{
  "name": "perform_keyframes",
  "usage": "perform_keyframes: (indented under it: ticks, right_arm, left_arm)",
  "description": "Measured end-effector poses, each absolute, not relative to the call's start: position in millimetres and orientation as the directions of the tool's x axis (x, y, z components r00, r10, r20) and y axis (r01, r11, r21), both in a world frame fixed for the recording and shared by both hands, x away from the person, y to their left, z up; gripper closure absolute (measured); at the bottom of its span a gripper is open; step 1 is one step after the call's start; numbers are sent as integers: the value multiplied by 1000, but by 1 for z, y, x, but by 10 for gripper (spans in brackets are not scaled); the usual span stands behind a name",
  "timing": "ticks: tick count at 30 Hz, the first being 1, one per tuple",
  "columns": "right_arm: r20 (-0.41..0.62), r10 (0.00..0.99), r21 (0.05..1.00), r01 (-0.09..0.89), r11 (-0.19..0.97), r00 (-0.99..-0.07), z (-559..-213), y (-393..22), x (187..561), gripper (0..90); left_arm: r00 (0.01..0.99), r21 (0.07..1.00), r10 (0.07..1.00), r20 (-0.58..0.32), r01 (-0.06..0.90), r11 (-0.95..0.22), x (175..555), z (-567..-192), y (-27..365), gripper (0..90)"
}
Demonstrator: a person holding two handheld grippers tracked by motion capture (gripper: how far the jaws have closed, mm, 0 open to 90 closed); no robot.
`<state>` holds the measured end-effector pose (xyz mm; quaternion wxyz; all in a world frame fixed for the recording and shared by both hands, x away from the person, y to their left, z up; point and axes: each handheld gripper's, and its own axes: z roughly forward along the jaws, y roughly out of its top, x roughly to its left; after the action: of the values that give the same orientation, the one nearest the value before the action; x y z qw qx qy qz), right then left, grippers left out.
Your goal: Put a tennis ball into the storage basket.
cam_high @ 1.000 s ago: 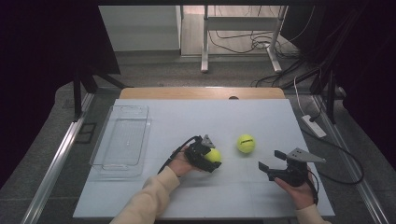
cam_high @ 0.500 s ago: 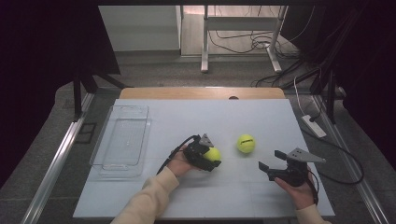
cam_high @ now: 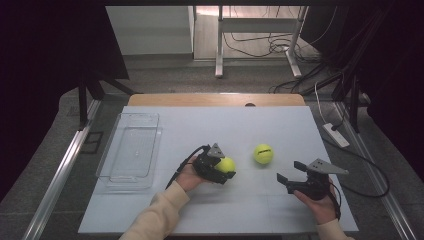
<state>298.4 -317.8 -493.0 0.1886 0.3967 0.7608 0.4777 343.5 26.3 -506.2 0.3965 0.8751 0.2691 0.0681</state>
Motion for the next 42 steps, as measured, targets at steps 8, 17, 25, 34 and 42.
perform_keyframes:
  ticks: [8,17,25,34,42]
  right_arm:
    - [92,788,878,423,224,-609,-492,-318,297,135]
    - [89,789,878,421,226,-608,-493,-316,297,136]
    - [84,789,878,420,230,-609,-492,-315,296,137]
    - [85,788,878,419,229,-609,-493,-314,295,138]
    - [82,785,876,419,237,-614,-494,-312,295,138]
  left_arm:
    - [839,763,538,-80,399,-508,337,-501,34,262]
    - [839,788,540,-64,375,-489,330,-494,43,262]
    - [836,794,546,-61,372,-480,329,-495,50,262]
    - [826,813,560,-66,370,-449,329,-488,61,262]
    - [816,835,575,-59,356,-419,327,-476,72,262]
